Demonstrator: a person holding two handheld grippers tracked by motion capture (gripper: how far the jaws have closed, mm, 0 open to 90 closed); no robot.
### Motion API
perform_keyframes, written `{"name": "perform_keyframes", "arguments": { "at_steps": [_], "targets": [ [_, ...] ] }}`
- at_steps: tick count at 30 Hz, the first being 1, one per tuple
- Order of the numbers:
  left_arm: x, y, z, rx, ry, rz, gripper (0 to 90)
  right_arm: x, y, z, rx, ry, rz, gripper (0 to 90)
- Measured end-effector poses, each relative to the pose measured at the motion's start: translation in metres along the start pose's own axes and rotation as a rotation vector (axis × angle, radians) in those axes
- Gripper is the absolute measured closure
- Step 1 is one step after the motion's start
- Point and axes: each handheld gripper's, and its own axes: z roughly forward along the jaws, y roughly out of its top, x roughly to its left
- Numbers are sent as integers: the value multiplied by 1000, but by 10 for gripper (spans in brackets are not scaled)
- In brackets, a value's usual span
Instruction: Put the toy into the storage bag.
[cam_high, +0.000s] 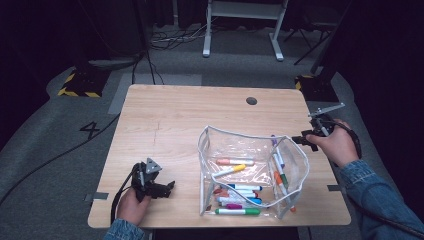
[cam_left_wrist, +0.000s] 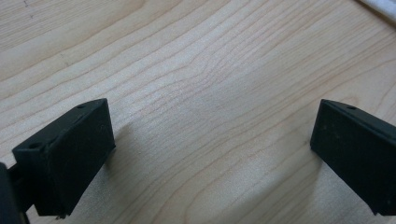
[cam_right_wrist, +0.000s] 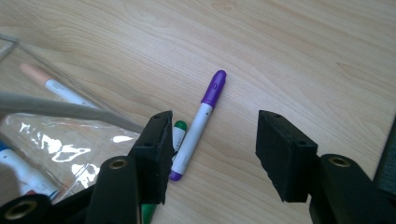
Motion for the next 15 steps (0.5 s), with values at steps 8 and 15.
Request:
{"name": "perform_keyframes", "arguments": {
  "at_steps": [8,15],
  "targets": [
    [0,0,0,0,0,0,0,-6,-5,36,28,14,18,490],
    [0,0,0,2,1,0,0,-6,-13,66,46,28,35,502]
  ]
}}
